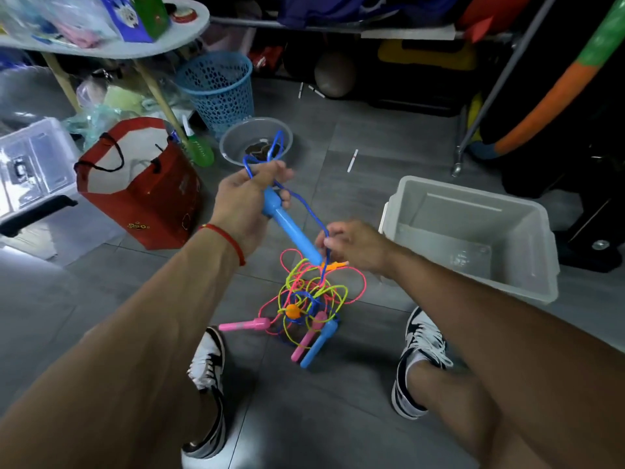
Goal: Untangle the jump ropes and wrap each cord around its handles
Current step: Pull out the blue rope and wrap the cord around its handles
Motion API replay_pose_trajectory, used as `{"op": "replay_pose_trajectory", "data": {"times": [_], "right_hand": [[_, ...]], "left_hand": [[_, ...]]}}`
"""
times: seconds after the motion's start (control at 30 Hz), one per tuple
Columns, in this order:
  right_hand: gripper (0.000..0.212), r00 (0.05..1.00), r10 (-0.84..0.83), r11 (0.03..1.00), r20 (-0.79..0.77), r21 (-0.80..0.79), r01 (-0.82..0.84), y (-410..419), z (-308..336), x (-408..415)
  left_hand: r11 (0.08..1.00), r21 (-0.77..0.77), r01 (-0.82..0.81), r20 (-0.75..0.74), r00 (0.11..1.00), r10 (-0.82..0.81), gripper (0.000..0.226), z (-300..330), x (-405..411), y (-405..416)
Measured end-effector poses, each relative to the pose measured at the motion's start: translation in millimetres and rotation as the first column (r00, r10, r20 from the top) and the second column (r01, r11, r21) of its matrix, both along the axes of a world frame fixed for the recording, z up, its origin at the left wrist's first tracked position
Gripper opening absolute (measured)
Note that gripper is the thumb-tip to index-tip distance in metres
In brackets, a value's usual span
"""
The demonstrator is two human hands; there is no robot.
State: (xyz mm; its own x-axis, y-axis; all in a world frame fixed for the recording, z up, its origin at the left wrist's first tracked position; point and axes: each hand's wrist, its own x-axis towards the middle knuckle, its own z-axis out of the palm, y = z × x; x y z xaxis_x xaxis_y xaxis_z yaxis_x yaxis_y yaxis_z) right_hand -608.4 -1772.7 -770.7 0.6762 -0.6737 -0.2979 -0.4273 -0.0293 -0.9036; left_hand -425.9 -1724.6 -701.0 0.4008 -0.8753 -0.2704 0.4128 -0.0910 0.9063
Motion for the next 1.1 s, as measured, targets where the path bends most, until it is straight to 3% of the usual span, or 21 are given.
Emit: {"op": "replay_pose_trajectory", "data": {"times": [0.07, 0.17, 0.23, 0.27, 0.37, 0.47, 0.67, 0.73, 0.83, 0.93, 1.0, 1.1], "right_hand": [[0.01, 0.986, -0.141, 0.988, 0.09, 0.074, 0.134, -6, 9, 7], [0.018, 0.941, -0.288, 0.956, 0.178, 0.002, 0.293, -12, 27, 20], [0.016, 0.897, -0.368, 0.925, 0.244, 0.001, 0.379, -14, 37, 24], [0.017, 0.874, -0.408, 0.906, 0.265, 0.001, 0.423, -16, 39, 25], [0.016, 0.85, -0.463, 0.885, 0.251, 0.066, 0.462, -19, 40, 25], [0.02, 0.888, -0.403, 0.911, 0.22, 0.191, 0.366, -18, 36, 26], [0.057, 0.962, -0.188, 0.982, 0.2, 0.024, 0.187, -3, 7, 26], [0.049, 0.986, -0.088, 0.992, 0.143, -0.078, 0.099, -5, -6, 25], [0.022, 0.988, 0.11, 0.955, -0.11, -0.263, -0.135, -7, -18, 13], [0.016, 0.972, 0.055, 0.908, -0.229, -0.393, -0.144, -10, -26, 2], [0.012, 0.973, 0.026, 0.916, -0.23, -0.384, -0.116, -14, -23, 2], [0.026, 0.975, -0.001, 0.924, -0.22, -0.373, -0.084, -16, -11, 8]], "left_hand": [[0.988, 0.148, 0.047, 0.106, 0.992, -0.063, 0.008, -11, 0, 0], [0.837, 0.439, 0.327, 0.195, 0.875, -0.444, 0.008, -26, -18, 11], [0.755, 0.506, 0.416, 0.197, 0.797, -0.571, 0.01, -36, -29, 14], [0.763, 0.505, 0.404, 0.237, 0.785, -0.572, 0.007, -40, -33, 12], [0.842, 0.472, 0.262, 0.474, 0.73, -0.493, 0.015, -41, -33, 5], [0.908, 0.385, 0.163, 0.518, 0.776, -0.36, 0.021, -36, -33, 3], [0.947, 0.318, 0.031, 0.37, 0.916, -0.154, 0.021, -28, -33, 0], [0.964, 0.267, 0.004, 0.284, 0.955, -0.083, 0.021, -22, -32, 0], [0.986, 0.164, 0.016, 0.236, 0.97, -0.055, 0.021, -11, -25, 3], [0.994, 0.097, 0.05, 0.134, 0.989, -0.063, 0.02, -3, -7, 5], [0.997, 0.044, 0.057, 0.027, 0.998, -0.058, 0.02, 0, 3, 5], [1.0, 0.011, 0.007, 0.11, 0.994, -0.008, 0.02, 6, 12, 5]]}}
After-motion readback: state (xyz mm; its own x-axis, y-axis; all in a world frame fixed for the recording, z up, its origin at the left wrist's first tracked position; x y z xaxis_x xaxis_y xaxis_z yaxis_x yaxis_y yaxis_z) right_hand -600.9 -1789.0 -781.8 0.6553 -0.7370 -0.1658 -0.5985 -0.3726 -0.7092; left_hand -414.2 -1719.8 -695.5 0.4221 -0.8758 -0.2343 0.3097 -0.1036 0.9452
